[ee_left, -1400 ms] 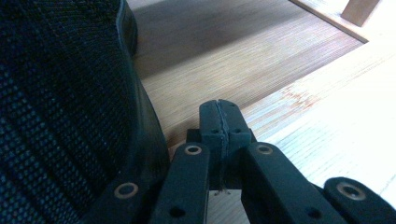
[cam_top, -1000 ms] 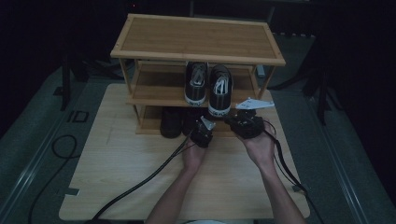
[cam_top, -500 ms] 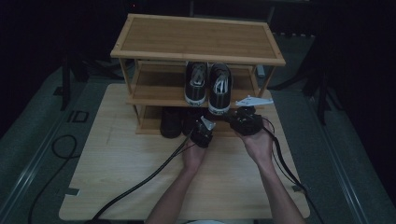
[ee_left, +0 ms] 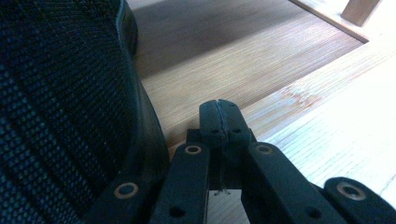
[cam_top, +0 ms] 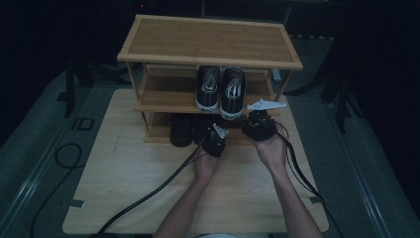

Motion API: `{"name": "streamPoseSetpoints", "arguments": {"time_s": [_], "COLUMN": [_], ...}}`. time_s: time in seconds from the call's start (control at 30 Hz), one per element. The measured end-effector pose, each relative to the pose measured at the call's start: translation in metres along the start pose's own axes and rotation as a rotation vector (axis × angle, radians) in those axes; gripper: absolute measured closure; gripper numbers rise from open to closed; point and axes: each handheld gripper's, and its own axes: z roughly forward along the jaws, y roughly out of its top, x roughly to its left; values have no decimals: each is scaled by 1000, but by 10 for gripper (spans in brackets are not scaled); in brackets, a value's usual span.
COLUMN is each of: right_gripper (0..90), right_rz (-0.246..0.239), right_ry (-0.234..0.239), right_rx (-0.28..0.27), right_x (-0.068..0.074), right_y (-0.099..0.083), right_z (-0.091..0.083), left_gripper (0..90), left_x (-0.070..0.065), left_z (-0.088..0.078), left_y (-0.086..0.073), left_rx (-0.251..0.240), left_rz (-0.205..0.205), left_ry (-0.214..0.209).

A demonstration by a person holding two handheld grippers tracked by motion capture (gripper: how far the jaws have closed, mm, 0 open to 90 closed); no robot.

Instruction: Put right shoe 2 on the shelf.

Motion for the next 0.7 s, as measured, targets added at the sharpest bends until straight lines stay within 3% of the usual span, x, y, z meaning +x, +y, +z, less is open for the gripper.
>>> {"name": "streamPoseSetpoints", "arguments": {"time_s": [0.4,0.7], "right_gripper": [900,900], "right_rz": [2,11], "right_ry": [-28,-12], "right_rx": [3,4], "right_x": [-3,-3], "right_y": [1,5], "right_z": [6,12], "left_gripper": [900,900], "left_x": [0,0], "left_z": [0,0], "left_y": [0,0], "left_rx": [1,-1], "left_rz": [0,-2], "left_ry": [-1,-1]}}
